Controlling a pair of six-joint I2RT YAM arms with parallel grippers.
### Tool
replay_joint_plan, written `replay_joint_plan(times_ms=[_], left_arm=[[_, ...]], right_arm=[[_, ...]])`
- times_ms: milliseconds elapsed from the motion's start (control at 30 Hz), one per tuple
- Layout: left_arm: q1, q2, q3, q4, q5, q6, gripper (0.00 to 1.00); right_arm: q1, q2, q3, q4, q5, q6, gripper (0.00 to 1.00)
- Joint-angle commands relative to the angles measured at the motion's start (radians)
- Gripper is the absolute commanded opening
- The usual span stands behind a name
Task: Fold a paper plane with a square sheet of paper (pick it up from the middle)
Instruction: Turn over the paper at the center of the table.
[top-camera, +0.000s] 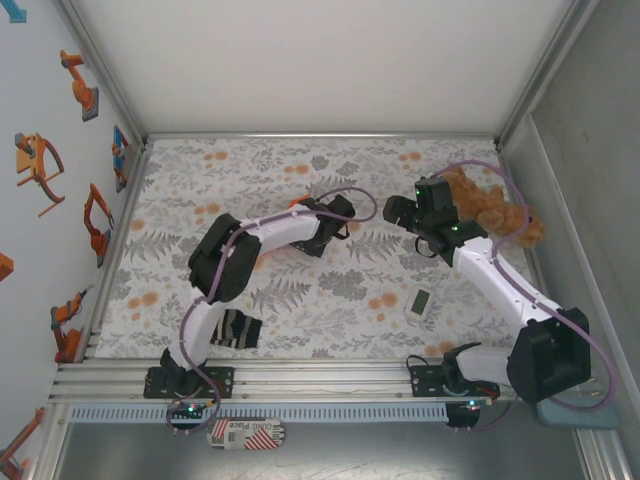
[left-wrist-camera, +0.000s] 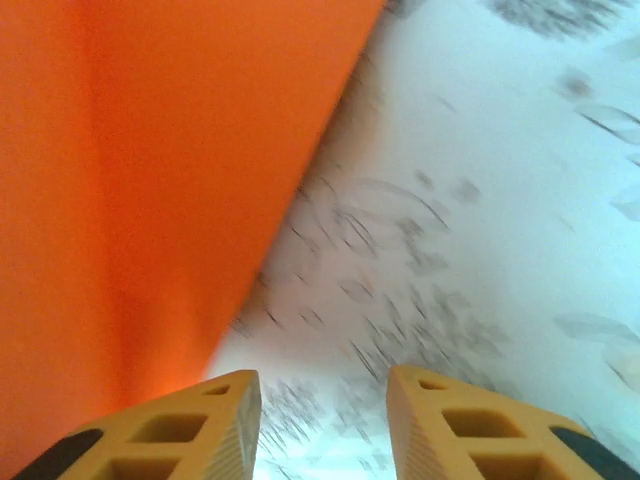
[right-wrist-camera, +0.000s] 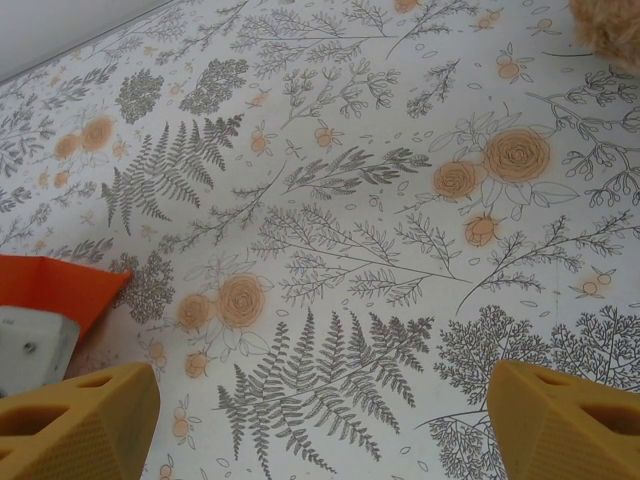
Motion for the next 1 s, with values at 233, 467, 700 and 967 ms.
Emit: replay_joint_plan(times_ms=[233,467,700,967], left_arm=[[0.0,-0.372,-0.266,0.259,0.446,-0.113,0.5],[0.148,-0.48,-0.387,0.359,0.493,-0.166,0.57],[0.255,-0.439,-0.444,0.421,0.585,-0.147,0.57],[0.324,-0.335,-0.416,0.473,0.557,-0.157,0.57]], right_arm=[[-0.011,0.034,0.008,0.032,-0.018,0.05,0.84],[-0.01,0.08,0.02,0.055,-0.081,0.061,0.83],[-0.011,0.104,0.005,0.074,-0.113,0.076,0.82],[-0.011,0.131,0.002,0.092,-0.152,0.082,0.82]])
